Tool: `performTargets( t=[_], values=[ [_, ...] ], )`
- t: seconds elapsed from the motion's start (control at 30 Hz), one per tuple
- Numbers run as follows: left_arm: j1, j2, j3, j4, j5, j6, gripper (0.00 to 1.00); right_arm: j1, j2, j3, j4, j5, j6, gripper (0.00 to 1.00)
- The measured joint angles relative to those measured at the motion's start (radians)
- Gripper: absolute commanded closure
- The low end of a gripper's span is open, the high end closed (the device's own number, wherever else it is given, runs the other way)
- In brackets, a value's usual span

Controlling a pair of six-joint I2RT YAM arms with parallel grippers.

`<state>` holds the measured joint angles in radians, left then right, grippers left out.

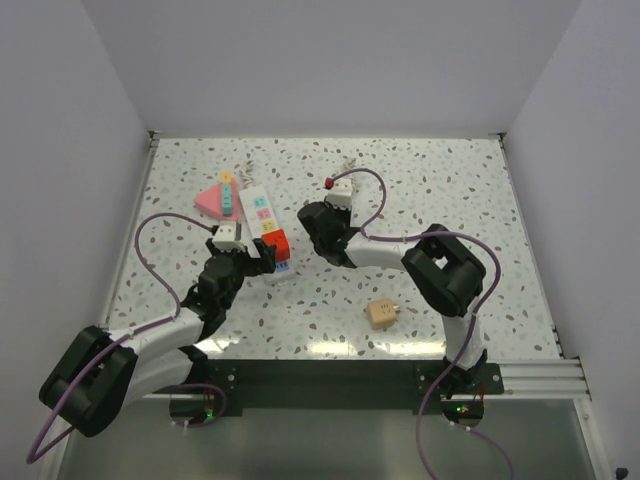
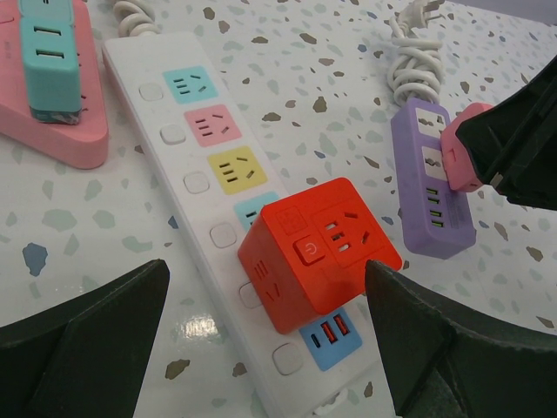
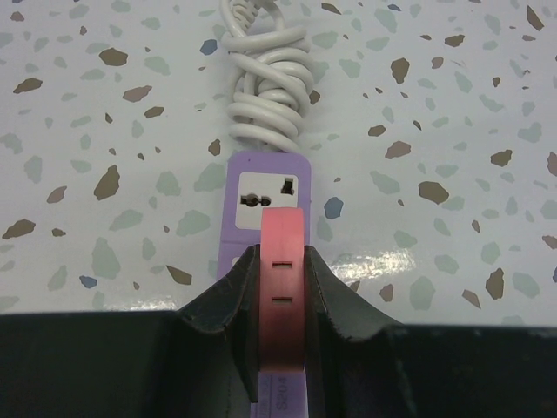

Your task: Insert the plug

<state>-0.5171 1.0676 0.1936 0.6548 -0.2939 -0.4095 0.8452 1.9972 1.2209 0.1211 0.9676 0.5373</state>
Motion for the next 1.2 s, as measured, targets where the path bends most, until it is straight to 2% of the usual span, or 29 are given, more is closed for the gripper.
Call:
performTargets(
  t=[0.6, 1.1, 1.13, 1.17, 1.2],
  values=[
    [0.0, -0.021, 0.0, 0.0, 0.003, 0.0, 0.0, 0.011, -0.003, -0.006, -0.005, 0.036, 0.003, 1.0],
    [0.0, -0.033, 0.0, -0.012, 0.005, -0.001, 0.0, -0.026, -0.153, -0.18, -0.043, 0.024, 0.044, 1.0],
    [0.0, -0.034, 0.0, -0.013, 0.005, -0.001, 0.0, -0.028, -0.159, -0.188, -0.037, 0.013, 0.042, 0.97],
    [0.0, -0.035, 0.0, -0.014, 0.005, -0.001, 0.0, -0.03, -0.166, -0.194, -0.031, 0.004, 0.039, 0.89],
    [0.0, -0.035, 0.0, -0.015, 0.005, -0.001, 0.0, -0.032, -0.172, -0.199, -0.025, -0.009, 0.033, 0.72]
  ],
)
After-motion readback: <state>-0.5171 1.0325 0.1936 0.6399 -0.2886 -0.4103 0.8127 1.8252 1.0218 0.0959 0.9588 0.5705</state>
